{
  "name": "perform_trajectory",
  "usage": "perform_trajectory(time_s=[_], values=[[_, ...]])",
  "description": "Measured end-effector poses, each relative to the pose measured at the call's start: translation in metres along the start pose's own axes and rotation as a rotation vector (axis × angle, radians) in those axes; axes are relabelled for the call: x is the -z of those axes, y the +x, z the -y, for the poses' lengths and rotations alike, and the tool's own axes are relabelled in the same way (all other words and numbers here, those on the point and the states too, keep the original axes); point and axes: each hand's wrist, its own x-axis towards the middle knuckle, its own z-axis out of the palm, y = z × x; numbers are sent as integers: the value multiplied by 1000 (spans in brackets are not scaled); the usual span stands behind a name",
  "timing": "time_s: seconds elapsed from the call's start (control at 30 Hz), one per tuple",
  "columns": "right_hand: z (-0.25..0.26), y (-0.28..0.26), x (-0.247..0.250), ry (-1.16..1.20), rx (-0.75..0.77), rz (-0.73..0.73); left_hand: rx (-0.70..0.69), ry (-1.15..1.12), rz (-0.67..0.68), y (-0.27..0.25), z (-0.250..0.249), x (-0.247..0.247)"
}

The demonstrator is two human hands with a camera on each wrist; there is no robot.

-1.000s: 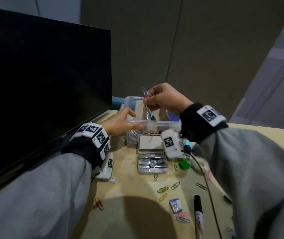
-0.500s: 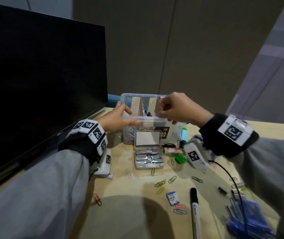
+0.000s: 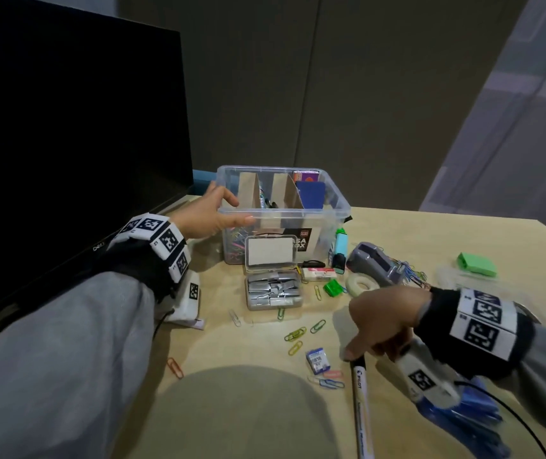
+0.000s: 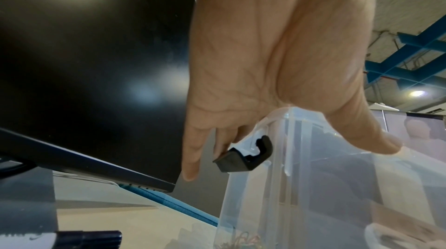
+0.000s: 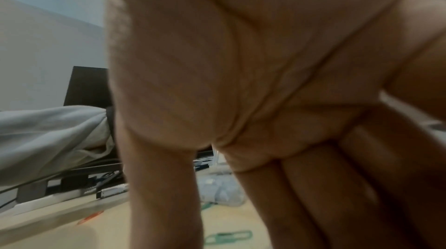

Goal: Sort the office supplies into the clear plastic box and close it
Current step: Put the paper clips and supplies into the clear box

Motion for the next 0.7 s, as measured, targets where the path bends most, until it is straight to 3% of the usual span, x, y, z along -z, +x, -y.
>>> perform_trajectory(time_s=[0.2,0.33,0.47,0.57,0.7], values=[[3,11,-5,49,-32,17,-7,-6,7,2,2,1],[4,17,-3,217,-19,59,-11,-18,5,2,3,0],[6,18,0,269,-23,-5,-12,-17,6,2,2,0],[7,13,14,268,5,-171,-15,-8,1,3,2,1],[4,-7,57,337,101,-634,-10,12,3,2,2,1]])
